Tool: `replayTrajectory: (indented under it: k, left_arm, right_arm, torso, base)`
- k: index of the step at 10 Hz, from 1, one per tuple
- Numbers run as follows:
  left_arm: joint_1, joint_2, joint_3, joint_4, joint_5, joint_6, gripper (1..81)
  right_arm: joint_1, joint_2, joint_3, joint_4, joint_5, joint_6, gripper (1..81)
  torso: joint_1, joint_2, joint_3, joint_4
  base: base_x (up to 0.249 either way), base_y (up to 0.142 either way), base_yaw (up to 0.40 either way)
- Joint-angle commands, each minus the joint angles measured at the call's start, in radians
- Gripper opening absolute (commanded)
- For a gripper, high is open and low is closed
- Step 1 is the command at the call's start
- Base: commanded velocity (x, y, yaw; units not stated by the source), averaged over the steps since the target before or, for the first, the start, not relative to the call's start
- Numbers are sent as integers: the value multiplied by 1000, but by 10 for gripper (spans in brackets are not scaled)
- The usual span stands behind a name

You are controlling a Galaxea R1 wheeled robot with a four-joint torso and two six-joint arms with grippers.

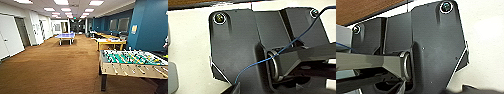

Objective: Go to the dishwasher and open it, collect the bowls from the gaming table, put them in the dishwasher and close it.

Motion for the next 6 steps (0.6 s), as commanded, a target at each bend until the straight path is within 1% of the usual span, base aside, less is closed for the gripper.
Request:
replayTrajectory:
  k: [1, 2, 3, 6]
  left_arm:
    - [-51, 0, -1, -6, 55, 1, 811]
    - [-51, -2, -1, -4, 55, 1, 811]
    - [-51, -3, -1, -4, 55, 1, 811]
    - [-51, -5, -1, -4, 55, 1, 811]
  right_arm:
    - [49, 0, -2, -5, -54, -4, 811]
    - [49, 3, -2, -5, -54, -4, 811]
    - [49, 5, -2, -5, -54, -4, 811]
    - [49, 6, -2, -5, -54, -4, 811]
  torso:
    - [0, 0, 0, 0]
    - [0, 0, 0, 0]
    - [0, 0, 0, 0]
    - [-3, -1, 1, 0]
  base:
    - [0, 0, 0]
    - [0, 0, 0]
    - [64, 0, 0]
    - [100, 0, 0]
